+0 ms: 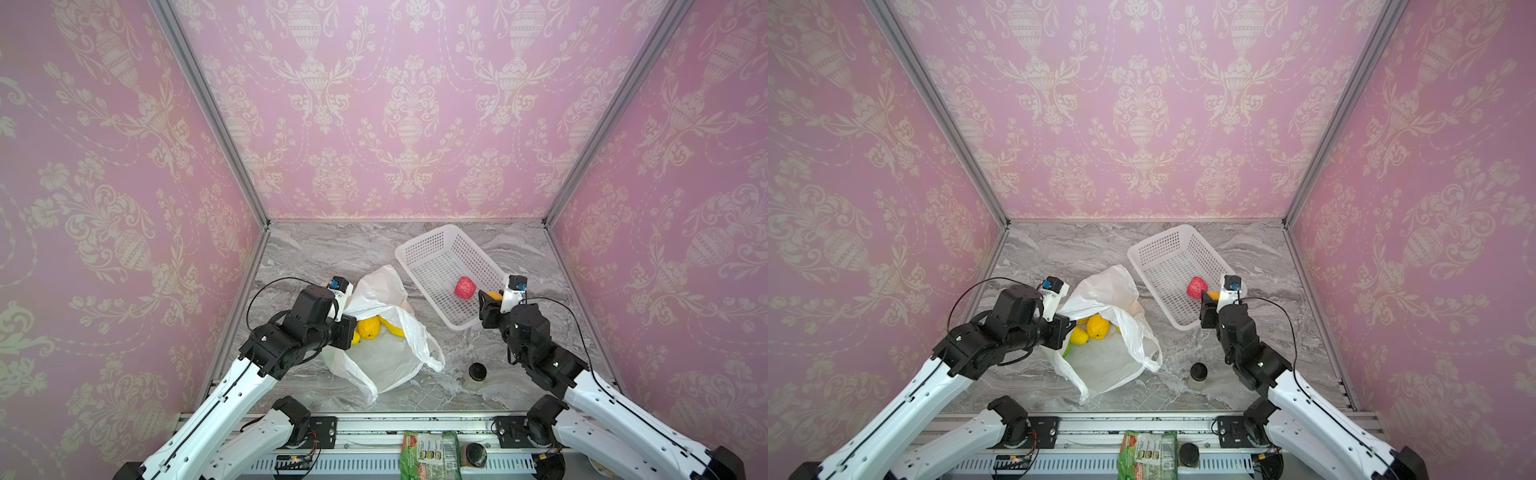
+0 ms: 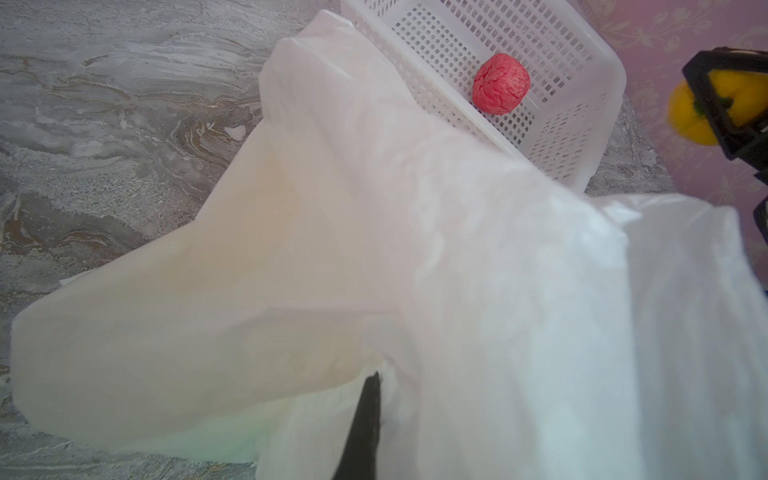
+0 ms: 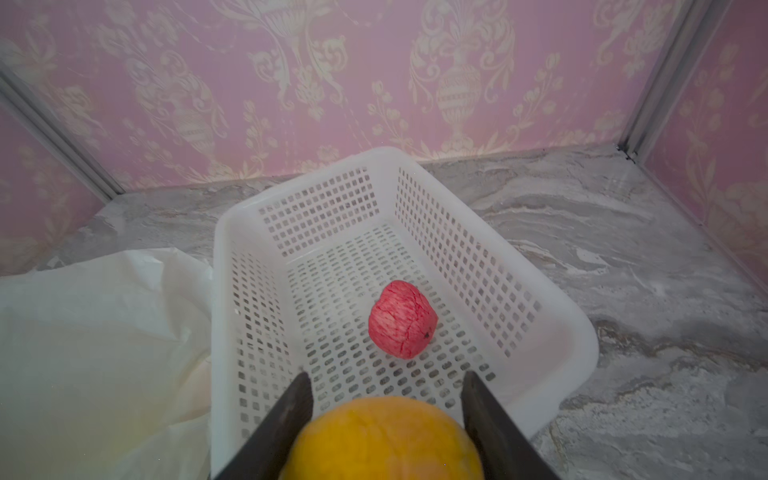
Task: Untie the knot of the plastic bag and take out the fruit
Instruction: 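Carry the yellow mango over the white basket with the right gripper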
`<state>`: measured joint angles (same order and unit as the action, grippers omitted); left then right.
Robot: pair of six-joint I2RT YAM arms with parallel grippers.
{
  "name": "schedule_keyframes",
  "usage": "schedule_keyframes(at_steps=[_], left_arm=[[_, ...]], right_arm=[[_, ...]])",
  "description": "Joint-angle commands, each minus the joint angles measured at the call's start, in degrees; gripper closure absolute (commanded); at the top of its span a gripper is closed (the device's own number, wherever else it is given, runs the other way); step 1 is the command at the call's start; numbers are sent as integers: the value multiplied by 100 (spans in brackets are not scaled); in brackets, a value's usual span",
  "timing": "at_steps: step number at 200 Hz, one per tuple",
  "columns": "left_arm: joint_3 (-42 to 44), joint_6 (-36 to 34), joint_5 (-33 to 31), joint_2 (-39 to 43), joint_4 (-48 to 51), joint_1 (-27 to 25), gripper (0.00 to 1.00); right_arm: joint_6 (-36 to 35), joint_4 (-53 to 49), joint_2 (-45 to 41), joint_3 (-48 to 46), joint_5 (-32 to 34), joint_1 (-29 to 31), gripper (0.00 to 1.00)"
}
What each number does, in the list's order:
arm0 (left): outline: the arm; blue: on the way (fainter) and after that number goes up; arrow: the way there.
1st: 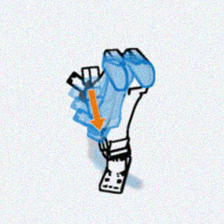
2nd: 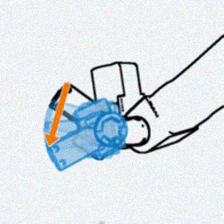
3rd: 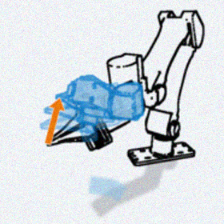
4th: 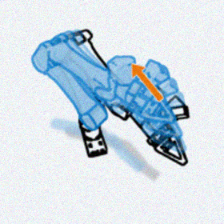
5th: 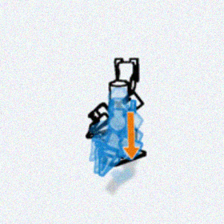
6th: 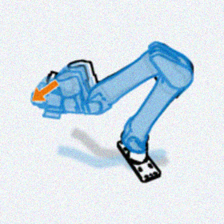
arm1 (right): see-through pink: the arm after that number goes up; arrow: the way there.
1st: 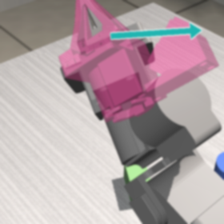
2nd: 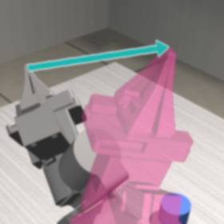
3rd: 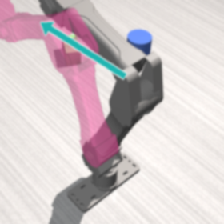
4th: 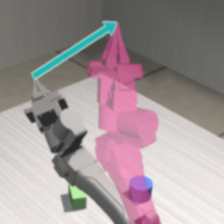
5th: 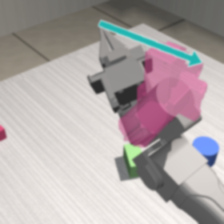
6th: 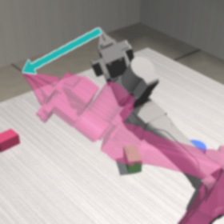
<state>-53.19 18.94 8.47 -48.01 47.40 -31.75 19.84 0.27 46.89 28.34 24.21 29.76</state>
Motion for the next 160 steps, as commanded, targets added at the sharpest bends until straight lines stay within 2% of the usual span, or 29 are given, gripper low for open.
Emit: schedule_keyframes(at_steps=[1,32,49,97,119,160], left_arm=[[30,61,-108,29,49,-43,100],[32,63,-126,69,50,-42,100],[33,63,-124,67,48,-45,100],[28,59,-117,88,46,-43,100],[31,59,-117,112,38,-42,100],[29,62,-126,109,50,-42,100]], right_arm=[[486,-281,637,329,-904,-520,62],[313,-208,1462,484,-643,-751,64],[298,-196,1704,562,-481,-802,62],[73,162,2366,952,-557,-893,63],[23,248,2689,1208,-391,-962,59],[231,139,3838,1775,-559,-1469,60]])
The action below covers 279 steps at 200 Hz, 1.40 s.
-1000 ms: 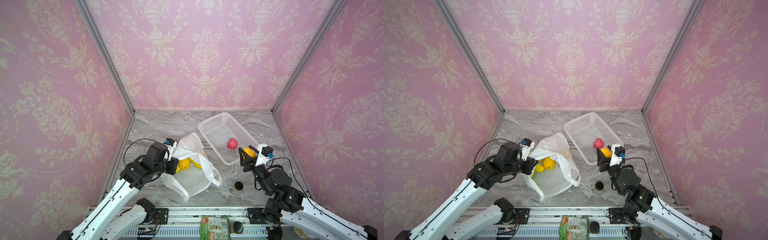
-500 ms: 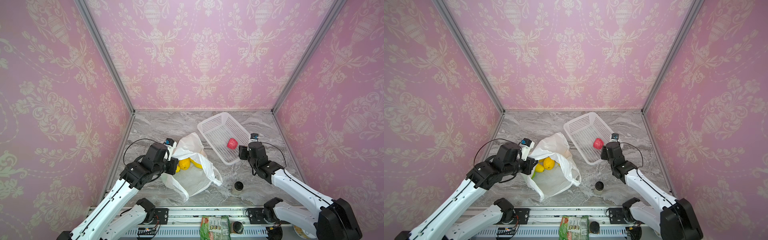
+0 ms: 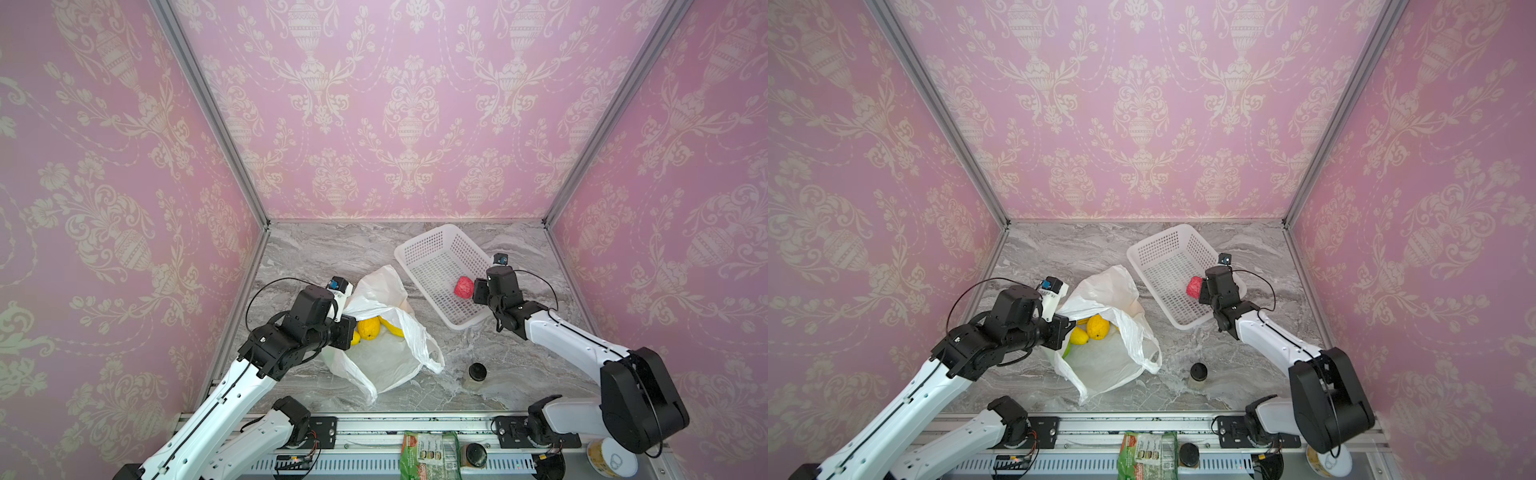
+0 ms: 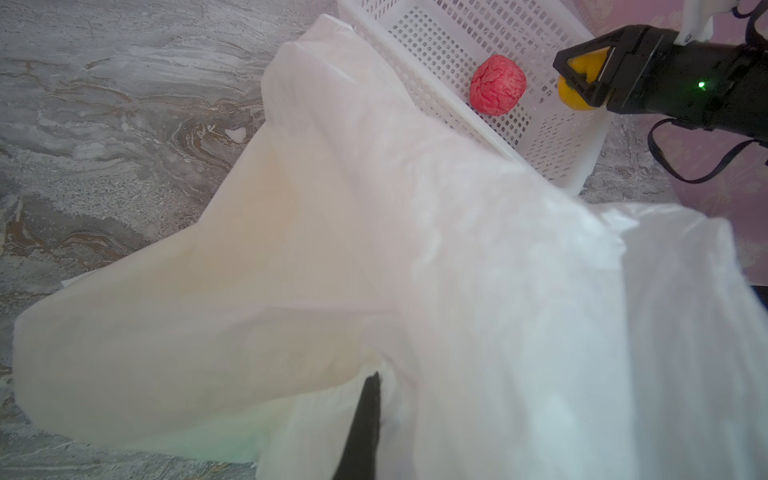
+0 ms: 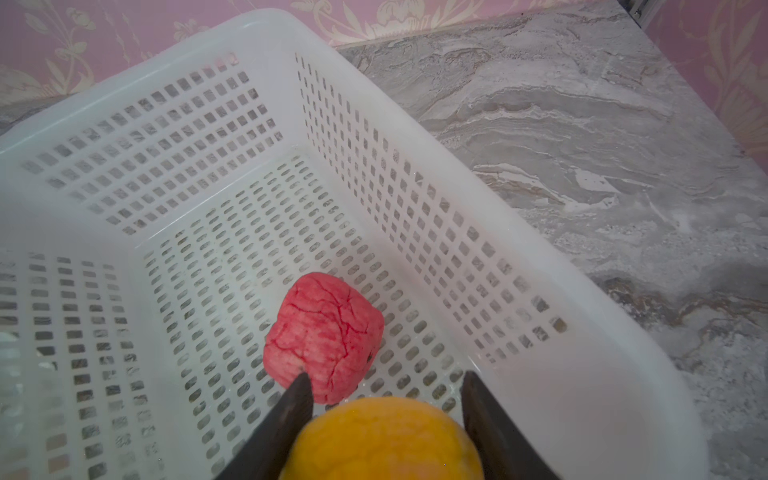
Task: Untie the knot of the plastic bag and take out the fruit
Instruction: 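Carry the yellow mango over the white basket with the right gripper, then open the right gripper to drop the yellow mango into the basket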
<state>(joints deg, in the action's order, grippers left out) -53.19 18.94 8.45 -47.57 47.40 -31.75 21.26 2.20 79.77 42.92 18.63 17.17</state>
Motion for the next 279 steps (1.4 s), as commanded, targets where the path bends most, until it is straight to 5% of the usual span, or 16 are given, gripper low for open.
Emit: schedule_keyframes(at_steps=[1,33,110,177,235,279], left_arm=[[33,64,-128,69,50,-42,100],[35,58,-115,82,39,-38,100],[32,57,-106,62,41,-42,100],[34,66,-150,94,42,-42,100],[20,74,-210,39,68,-42,100],[30,65,-137,19,51,-42,100]], right_arm=[[94,-58,563,333,8,-221,60],[189,-112,842,493,-124,-328,58],[319,-18,787,336,-57,-355,10],[279,629,256,-285,-192,-356,0],[449,-148,-1609,-739,-789,-270,0],[417,-568,-3945,-945,-1235,698,5]])
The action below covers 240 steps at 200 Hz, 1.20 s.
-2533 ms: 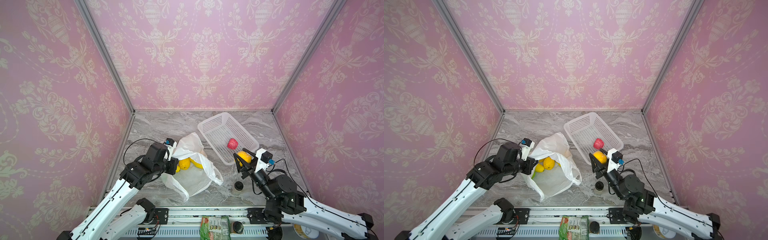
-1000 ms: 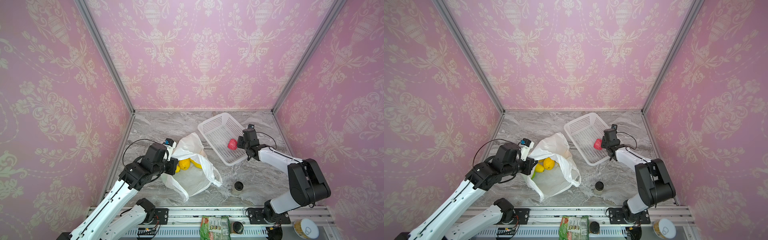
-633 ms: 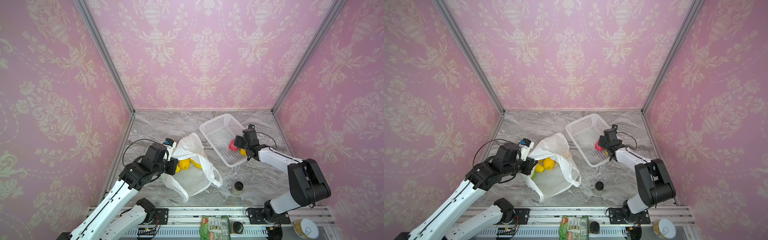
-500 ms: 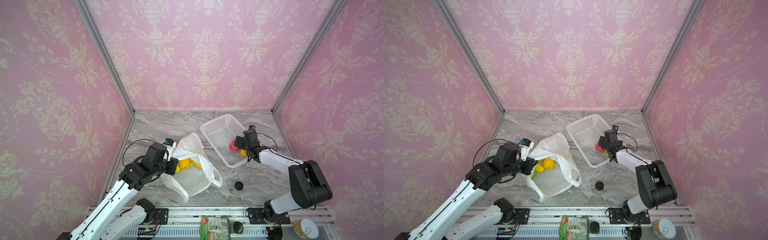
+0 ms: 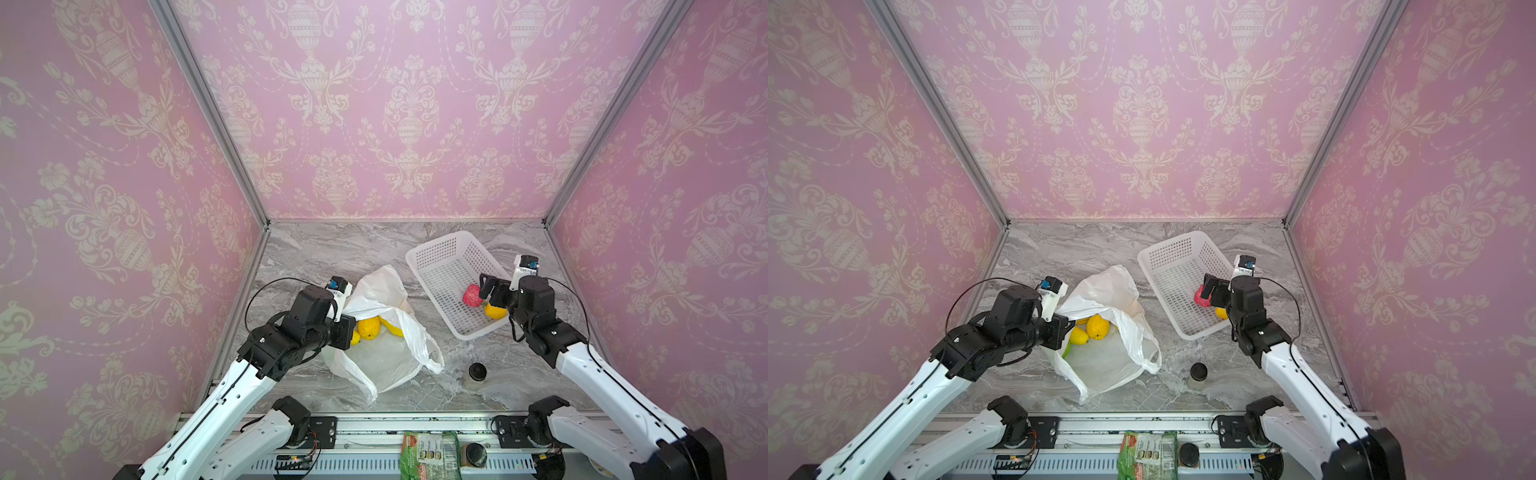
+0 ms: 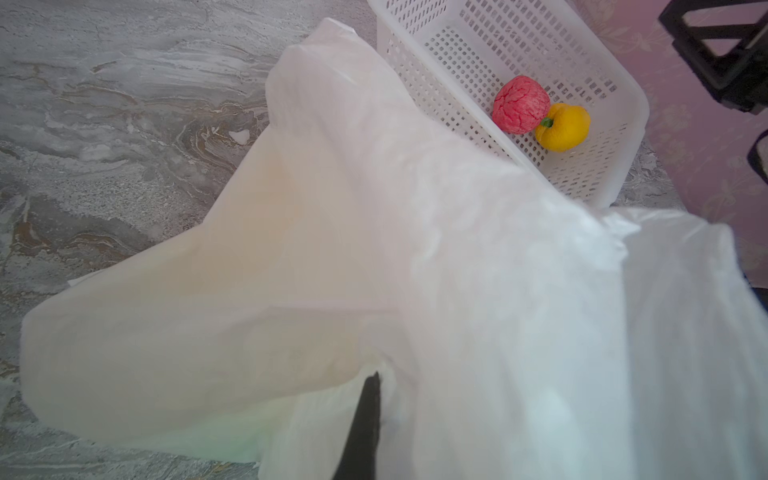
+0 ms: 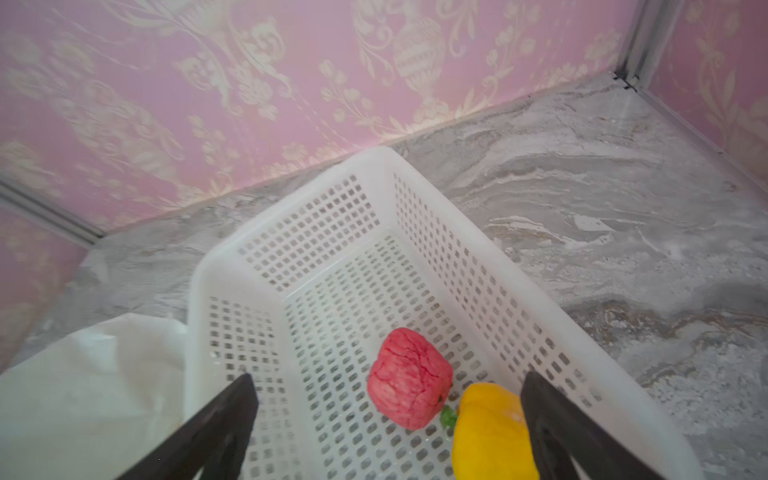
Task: Untie the knot of the plastic bag and take out the fruit
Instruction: 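Open the right gripper to drop the yellow mango into the basket, then move the empty right gripper back into the bag mouth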
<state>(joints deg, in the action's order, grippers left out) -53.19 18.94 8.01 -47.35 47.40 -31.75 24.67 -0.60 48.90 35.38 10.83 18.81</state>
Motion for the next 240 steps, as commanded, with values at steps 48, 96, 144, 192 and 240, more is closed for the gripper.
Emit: schedule_keyframes(at_steps=[48,96,144,192,240], left_arm=[[29,60,-98,16,50,-42,100],[29,66,-111,27,44,-42,100],[33,61,-85,-28,50,-42,100],[37,59,-89,46,39,-42,100],[29,58,-98,31,53,-42,100]], right_arm=[[-668,430,-1281,-100,-901,2772,27],[-1507,688,-9,383,-472,4438,33],[-1659,892,1049,851,-696,5066,34],[-1409,1031,2305,1248,-397,5098,35],[-1180,1005,3337,1544,534,5098,37]])
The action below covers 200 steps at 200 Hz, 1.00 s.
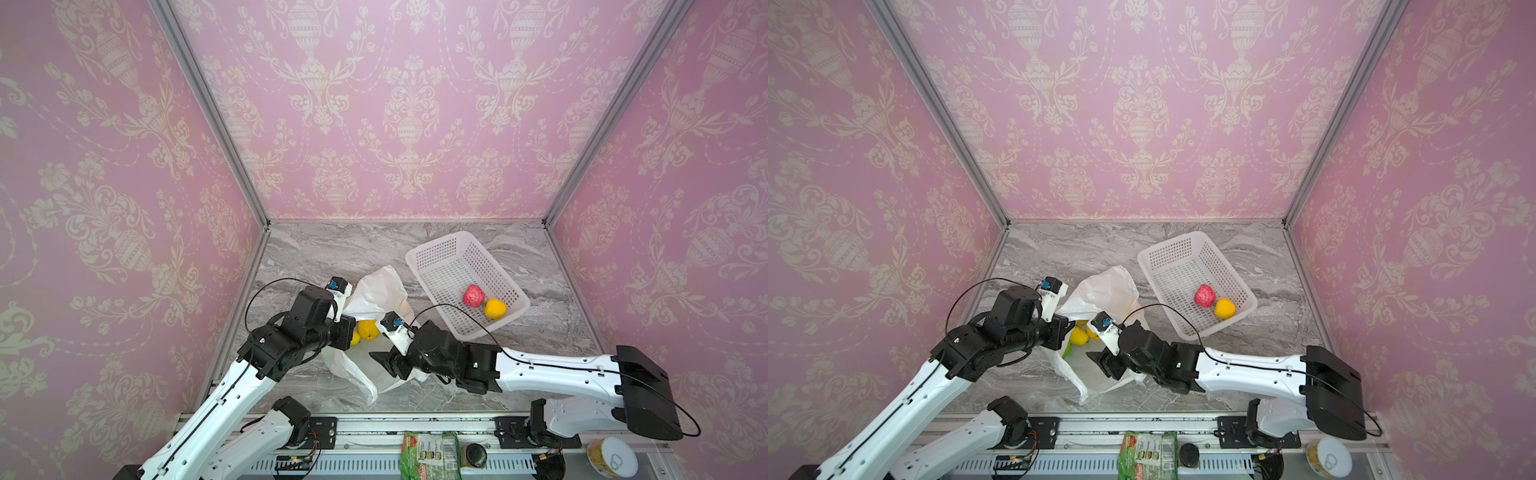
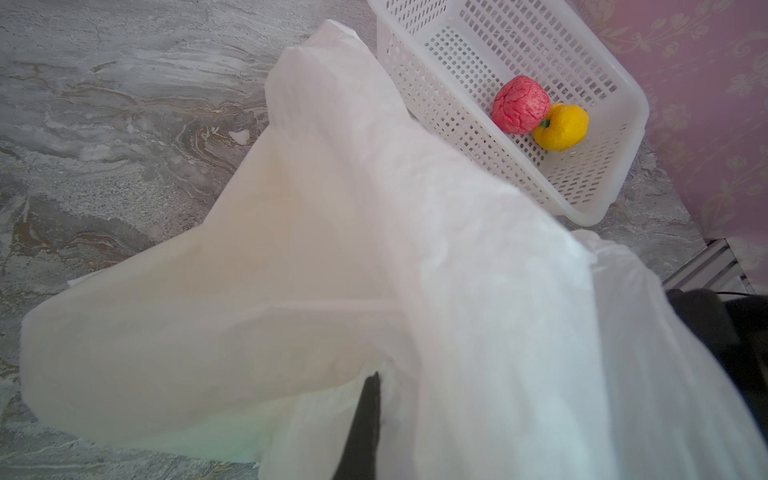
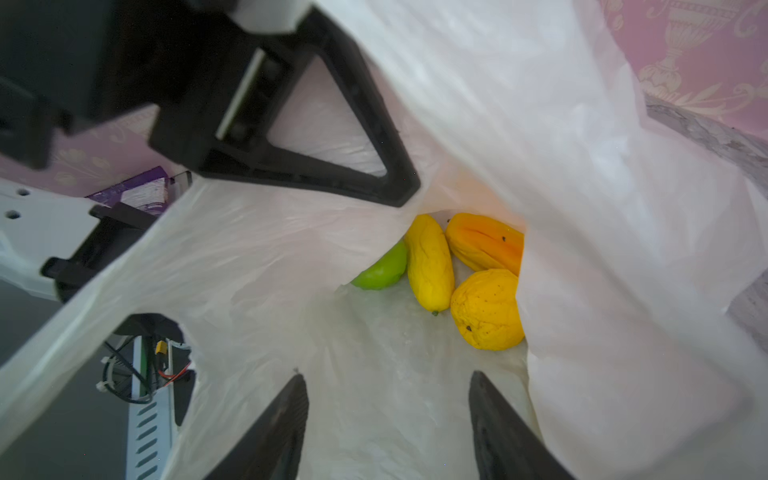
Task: Untie the knot of the plastic bag and take out the fruit
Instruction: 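Move the empty right gripper back into the bag mouth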
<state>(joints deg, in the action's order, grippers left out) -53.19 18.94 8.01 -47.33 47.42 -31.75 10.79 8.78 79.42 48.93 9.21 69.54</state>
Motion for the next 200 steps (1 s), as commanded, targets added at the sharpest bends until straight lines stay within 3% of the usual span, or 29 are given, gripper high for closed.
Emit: schedule_keyframes(at_steps=[1,28,65,106,129,151,200], left_arm=[[33,58,-98,30,49,-38,100],[29,59,-99,-8,48,-42,100],[36,58,-107,26,48,-42,100],[31,65,-73,-1,46,-42,100],[37,65,-72,28,39,-42,100],[38,59,-72,40,36,-42,100],[37,53,-32,51,22,-42,100]], right_arm=[[211,70,299,188,718,25,37],[319,-5,718,358,1074,25,34],[447,48,1224,576,994,59,29],[582,-73,1950,1028,1846,42,8],[638,-101,2469,1352,2253,0,5],[783,52,2971,1583,2277,-111,0],[912,110,3960,2323,2376,-359,0]])
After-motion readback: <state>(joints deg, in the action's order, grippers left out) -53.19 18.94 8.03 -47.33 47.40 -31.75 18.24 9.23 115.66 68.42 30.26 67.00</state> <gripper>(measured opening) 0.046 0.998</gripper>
